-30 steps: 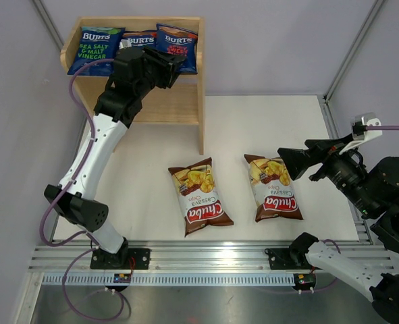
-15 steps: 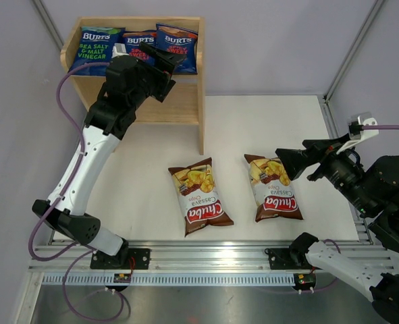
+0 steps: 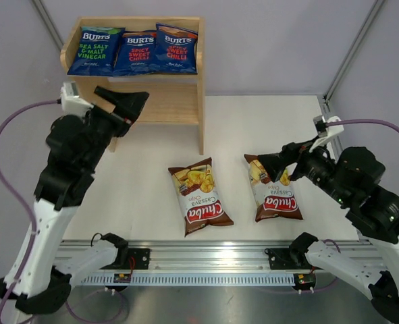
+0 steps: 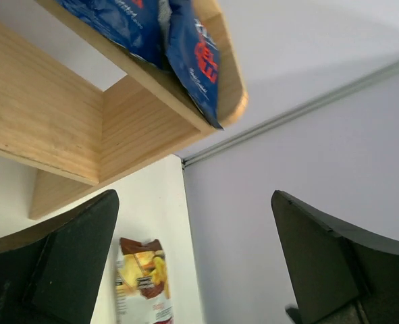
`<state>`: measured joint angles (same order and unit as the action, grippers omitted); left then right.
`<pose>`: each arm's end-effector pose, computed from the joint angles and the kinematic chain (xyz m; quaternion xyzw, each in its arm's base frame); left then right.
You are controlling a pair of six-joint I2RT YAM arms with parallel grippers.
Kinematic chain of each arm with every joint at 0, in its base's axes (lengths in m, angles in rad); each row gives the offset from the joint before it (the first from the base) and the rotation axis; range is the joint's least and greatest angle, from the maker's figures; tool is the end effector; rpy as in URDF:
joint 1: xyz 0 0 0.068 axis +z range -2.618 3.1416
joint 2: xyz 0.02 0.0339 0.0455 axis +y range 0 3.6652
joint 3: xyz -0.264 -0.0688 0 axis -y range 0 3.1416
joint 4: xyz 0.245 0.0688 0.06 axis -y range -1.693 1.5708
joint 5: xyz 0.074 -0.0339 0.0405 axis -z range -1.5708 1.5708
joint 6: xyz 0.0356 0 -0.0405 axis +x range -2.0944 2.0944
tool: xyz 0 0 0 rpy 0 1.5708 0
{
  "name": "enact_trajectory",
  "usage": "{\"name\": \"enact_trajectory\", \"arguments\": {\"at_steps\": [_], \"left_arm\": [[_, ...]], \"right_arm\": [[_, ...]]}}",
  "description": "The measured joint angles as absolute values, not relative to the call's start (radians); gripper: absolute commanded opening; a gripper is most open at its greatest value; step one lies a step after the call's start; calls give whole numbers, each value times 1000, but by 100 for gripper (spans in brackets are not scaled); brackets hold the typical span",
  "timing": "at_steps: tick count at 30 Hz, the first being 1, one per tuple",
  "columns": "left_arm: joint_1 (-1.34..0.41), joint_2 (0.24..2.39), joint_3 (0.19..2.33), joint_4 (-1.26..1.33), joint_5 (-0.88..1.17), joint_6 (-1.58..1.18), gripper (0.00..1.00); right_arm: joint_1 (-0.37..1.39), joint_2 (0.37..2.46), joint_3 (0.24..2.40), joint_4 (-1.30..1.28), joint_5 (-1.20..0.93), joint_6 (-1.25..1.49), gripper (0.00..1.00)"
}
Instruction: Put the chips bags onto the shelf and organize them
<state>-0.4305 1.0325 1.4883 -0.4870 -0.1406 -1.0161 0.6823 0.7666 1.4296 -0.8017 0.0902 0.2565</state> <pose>0.1724 -0.0737 0.4985 -0.2535 0.6717 -0.4217 0.5538 0.0753 0.0571 0.4796 -0.1303 0.7429 0.2663 0.6002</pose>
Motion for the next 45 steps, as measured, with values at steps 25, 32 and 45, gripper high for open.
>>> {"name": "enact_trajectory", "arguments": {"at_steps": [25,32,45], "left_arm": [[-429,295,463,-572,222,-734,99],[-429,224,346,-574,421,-768,99],[-429,97,443,-703,548,-677,99]], "right_arm": [[648,1074,722,-277,-225,483,99],[449,1534,992,-148,-449,489,99],[442,2043,1323,-121,-625,361,99]]}}
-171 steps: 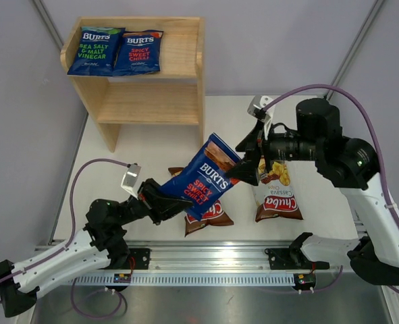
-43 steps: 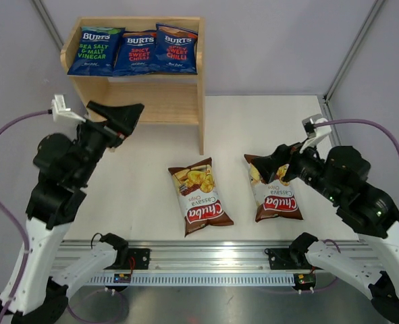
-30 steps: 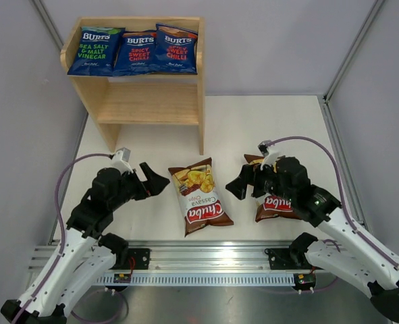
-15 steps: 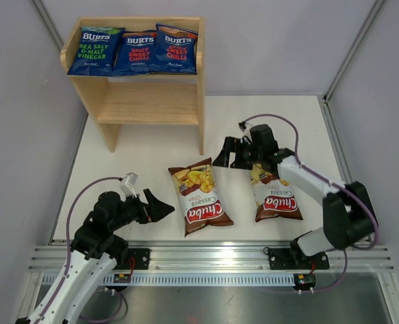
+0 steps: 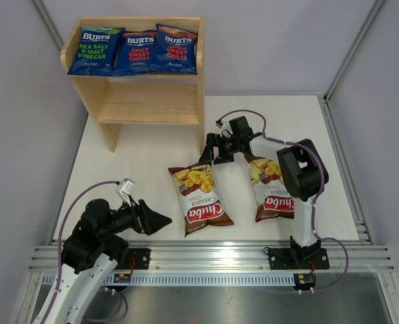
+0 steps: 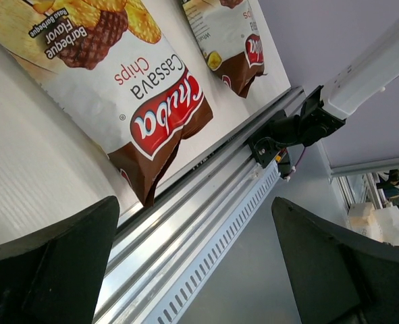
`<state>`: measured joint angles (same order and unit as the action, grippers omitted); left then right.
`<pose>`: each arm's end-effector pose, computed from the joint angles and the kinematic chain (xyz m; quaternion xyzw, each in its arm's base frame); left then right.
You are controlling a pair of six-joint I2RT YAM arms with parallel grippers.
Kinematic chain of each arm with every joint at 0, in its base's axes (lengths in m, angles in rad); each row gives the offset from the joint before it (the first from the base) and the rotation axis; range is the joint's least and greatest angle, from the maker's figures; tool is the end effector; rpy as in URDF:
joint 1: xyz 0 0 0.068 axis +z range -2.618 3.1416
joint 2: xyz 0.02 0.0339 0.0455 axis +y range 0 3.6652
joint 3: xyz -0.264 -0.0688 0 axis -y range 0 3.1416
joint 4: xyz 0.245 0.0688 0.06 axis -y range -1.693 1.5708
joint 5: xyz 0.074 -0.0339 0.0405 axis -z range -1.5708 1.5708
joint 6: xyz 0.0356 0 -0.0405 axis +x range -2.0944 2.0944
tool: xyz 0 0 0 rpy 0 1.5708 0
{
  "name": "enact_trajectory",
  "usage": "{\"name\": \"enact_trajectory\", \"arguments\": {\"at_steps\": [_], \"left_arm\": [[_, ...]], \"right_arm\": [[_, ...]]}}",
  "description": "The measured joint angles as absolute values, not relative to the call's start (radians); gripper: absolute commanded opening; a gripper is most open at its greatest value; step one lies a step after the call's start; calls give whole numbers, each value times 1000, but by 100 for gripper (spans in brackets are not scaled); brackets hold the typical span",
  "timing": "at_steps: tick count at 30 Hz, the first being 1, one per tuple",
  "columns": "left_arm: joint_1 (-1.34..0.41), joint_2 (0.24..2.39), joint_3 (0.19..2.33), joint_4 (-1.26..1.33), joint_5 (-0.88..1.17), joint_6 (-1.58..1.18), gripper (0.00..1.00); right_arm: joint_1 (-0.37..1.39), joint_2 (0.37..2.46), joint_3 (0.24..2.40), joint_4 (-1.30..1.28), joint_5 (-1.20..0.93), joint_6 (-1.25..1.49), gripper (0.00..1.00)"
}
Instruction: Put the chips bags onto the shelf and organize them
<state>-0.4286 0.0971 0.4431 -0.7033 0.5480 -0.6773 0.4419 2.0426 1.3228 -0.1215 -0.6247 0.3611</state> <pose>0.0516 -0.0440 0.2421 0.0550 0.8039 -0.4775 0.3504 0.3819 0.2037 0.1556 -0.1454 0.8839 0.3969 0.2003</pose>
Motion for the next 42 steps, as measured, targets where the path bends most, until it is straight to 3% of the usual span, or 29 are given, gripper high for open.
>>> {"name": "enact_trajectory", "arguments": {"at_steps": [5,12,13,15,16,17,18,29,42], "left_arm": [[-429,65,441,-754,562,-662,99],[-429,53,433,-769,573,-659,99],[-429,52,433,-769,575,-659,99],[-429,52,433,-769,577,-659,99],[-429,52,433,-769,578,-659,99],[-429,52,433,-769,578,-659,99],[-429,52,432,-769,578,-659,99],[-429,40,402,-762,575,-664,99],[-429,14,383,-715,460,-735,99]], "right_arm": [[442,2071,1272,-20,-726,383,92],[440,2127,1217,194,-855,502,73],[440,2128,1209,208,-857,512,62],[440,2128,1195,226,-854,523,51],[440,2128,1184,240,-850,530,30],[440,2128,1173,253,-847,535,16],[440,2128,1159,271,-850,554,8],[439,2024,993,423,-776,695,0],[439,1304,663,380,-339,947,0]]}}
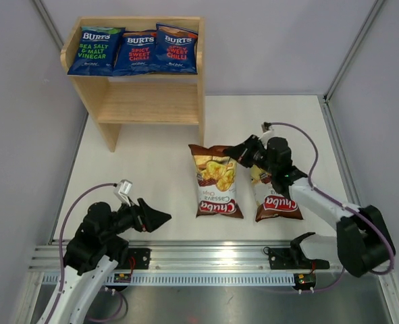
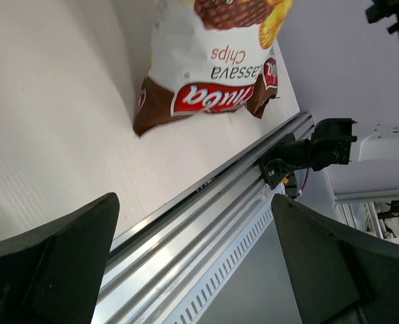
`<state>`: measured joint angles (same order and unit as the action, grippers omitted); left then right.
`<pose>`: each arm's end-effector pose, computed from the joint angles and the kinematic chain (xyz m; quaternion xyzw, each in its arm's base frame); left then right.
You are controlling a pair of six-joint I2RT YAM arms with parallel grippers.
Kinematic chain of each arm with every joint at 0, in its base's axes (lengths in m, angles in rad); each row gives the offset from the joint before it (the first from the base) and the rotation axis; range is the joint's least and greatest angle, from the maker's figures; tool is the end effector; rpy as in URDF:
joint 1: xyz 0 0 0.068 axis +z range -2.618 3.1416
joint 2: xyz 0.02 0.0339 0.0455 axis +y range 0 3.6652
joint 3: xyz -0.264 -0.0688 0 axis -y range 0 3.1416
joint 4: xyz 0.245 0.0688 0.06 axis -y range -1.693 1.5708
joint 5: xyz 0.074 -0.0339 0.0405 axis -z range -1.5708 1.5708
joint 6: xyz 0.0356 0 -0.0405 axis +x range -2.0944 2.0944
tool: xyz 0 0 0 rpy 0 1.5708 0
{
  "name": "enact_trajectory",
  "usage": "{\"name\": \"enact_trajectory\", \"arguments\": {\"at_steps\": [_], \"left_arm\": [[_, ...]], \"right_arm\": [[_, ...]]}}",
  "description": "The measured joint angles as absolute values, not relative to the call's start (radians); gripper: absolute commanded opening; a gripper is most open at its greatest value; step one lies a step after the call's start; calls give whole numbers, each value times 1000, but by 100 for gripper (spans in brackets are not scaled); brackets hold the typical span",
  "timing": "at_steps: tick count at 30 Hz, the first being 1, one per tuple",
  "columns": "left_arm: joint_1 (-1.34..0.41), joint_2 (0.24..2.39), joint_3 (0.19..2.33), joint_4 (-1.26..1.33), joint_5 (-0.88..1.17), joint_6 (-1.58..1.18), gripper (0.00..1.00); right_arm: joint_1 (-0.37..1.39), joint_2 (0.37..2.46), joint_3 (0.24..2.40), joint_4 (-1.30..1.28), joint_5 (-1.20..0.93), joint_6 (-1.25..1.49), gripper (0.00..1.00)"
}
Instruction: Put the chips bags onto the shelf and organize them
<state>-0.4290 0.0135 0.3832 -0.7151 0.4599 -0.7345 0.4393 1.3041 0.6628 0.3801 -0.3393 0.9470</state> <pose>0.0502 -0.0403 0.2257 0.0083 0.8072 -0.4635 0.3654 0.2543 0.1326 0.2419 0.0968 0.7826 0.4866 0.3762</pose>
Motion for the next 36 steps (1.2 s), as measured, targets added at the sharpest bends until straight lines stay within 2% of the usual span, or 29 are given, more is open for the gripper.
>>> {"name": "enact_trajectory", "arguments": {"at_steps": [6,11,17,24,26,31,36], "left_arm": [[-429,12,265,-556,468,-770,99],[-430,15,136,-300,503,-848,99],[-474,158,104,192,506,-928,99],[-746,566,57,902,375,-915,99],[-802,688,68,1038,339,-896,99],[-846,958,171,1186,254,-879,99],[-864,1067,268,1231,181,-862,99]], "right_arm": [[439,962,689,188,-148,987,0],[438,862,876,1,-64,984,0],[439,870,1114,-97,-68,1000,0],[439,954,1288,-107,-118,1097,0],[443,991,1334,-102,-127,1123,0],[484,1072,1425,-98,-132,1159,0],[561,1157,1527,-101,-123,1165,0]]}}
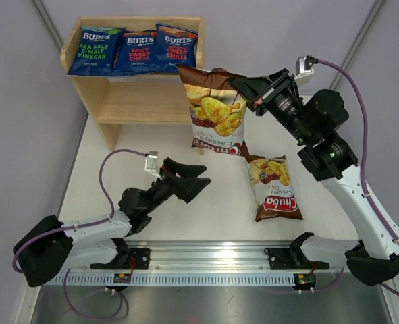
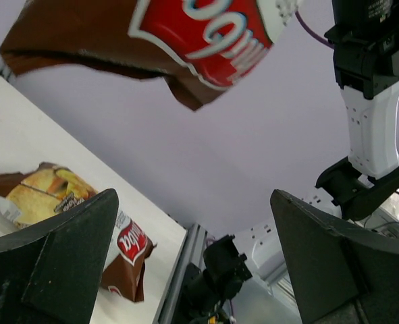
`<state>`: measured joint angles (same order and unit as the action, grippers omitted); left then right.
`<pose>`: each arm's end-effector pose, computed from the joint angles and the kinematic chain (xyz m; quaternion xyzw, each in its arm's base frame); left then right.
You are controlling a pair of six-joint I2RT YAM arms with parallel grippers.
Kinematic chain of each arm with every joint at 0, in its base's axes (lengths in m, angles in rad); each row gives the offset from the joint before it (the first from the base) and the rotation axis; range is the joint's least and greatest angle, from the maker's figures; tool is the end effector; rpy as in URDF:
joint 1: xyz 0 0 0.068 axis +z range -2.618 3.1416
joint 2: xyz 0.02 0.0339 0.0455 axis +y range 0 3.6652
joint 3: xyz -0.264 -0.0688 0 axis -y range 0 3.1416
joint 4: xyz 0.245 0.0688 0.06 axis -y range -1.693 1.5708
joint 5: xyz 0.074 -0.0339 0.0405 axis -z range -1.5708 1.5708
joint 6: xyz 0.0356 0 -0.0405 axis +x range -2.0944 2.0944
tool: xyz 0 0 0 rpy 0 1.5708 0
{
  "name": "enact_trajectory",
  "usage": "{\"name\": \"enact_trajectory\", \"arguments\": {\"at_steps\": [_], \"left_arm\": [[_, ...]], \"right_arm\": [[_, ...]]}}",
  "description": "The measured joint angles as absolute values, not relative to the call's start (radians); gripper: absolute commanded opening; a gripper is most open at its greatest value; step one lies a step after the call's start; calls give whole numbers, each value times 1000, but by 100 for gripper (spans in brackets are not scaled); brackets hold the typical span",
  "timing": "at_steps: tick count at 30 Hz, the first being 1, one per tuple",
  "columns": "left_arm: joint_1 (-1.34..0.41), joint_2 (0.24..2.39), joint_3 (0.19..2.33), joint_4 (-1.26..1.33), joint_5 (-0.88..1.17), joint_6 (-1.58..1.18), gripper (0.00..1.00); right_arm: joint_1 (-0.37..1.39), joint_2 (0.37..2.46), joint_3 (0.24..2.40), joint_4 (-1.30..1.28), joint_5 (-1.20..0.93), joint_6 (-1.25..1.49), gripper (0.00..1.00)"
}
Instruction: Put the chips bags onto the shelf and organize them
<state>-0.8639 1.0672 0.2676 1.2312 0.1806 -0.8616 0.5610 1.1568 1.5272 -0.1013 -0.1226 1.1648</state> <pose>0.1285 -0.1603 0.2565 0.0766 0.5370 -0.6687 0.5085 0.1889 0.1239 0.5289 0.1333 0.5919 0.6274 0.4881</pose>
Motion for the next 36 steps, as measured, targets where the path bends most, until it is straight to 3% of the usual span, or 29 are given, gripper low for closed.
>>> {"name": "enact_trajectory", "arguments": {"at_steps": [17,36], "left_arm": [[-867,1048,395,1260,66,-719,99],[-870,815,400,1248,74,-633,99]], "right_arm": [[750,1264,1639,-61,-108,1177,0],[794,1124,1420,145,56,1227,0]]}}
